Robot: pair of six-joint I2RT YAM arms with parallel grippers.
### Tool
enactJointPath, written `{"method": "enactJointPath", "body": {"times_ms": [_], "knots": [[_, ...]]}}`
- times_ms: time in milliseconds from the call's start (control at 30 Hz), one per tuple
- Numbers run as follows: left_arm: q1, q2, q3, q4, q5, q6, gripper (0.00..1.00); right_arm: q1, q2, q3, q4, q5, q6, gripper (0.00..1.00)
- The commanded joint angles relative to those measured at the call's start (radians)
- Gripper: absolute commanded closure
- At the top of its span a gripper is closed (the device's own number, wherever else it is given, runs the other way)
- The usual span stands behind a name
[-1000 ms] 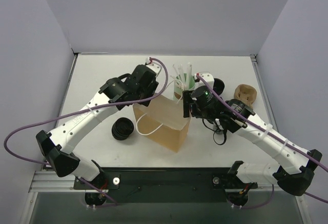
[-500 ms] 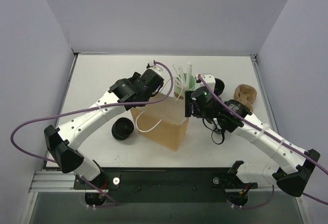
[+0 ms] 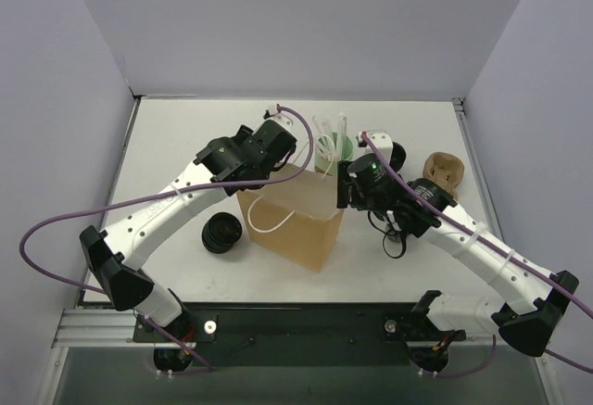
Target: Pack the takeout coffee
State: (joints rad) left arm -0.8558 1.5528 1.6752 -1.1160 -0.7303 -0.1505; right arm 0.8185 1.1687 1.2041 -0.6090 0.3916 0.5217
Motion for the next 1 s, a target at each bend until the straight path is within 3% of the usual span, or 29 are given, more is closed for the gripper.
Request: {"method": "enactJointPath", "body": {"times_ms": [0,200,467,600,767,967], "knots": [[0.0,-0.019,0.107,-0.054,0.029,-0.024,0.4,-0.012,-0.009,-0.005,-0.043,0.009,-0.028,0.33],[0.003,-0.095,0.139,-0.005,0.202,-0.069,0.36,-0.013,-0.006,0.09,-0.023,-0.14,-0.051,0.33],[0.012,-0.212,0.126,0.004,0.204,-0.106,0.28,-0.015,-0.027,0.15,-0.018,-0.26,-0.032,0.3],[0.017,-0.321,0.014,0.044,0.241,-0.09,0.25,-0.024,-0.064,0.169,-0.017,-0.212,-0.019,0.3],[0.021,-0.505,-0.233,0.185,0.342,-0.075,0.2,-0.1,-0.095,0.207,-0.018,-0.108,-0.075,0.29],[0.023,-0.689,-0.482,0.356,0.397,-0.066,0.2,-0.392,-0.054,0.236,-0.011,-0.151,-0.178,0.28]]}}
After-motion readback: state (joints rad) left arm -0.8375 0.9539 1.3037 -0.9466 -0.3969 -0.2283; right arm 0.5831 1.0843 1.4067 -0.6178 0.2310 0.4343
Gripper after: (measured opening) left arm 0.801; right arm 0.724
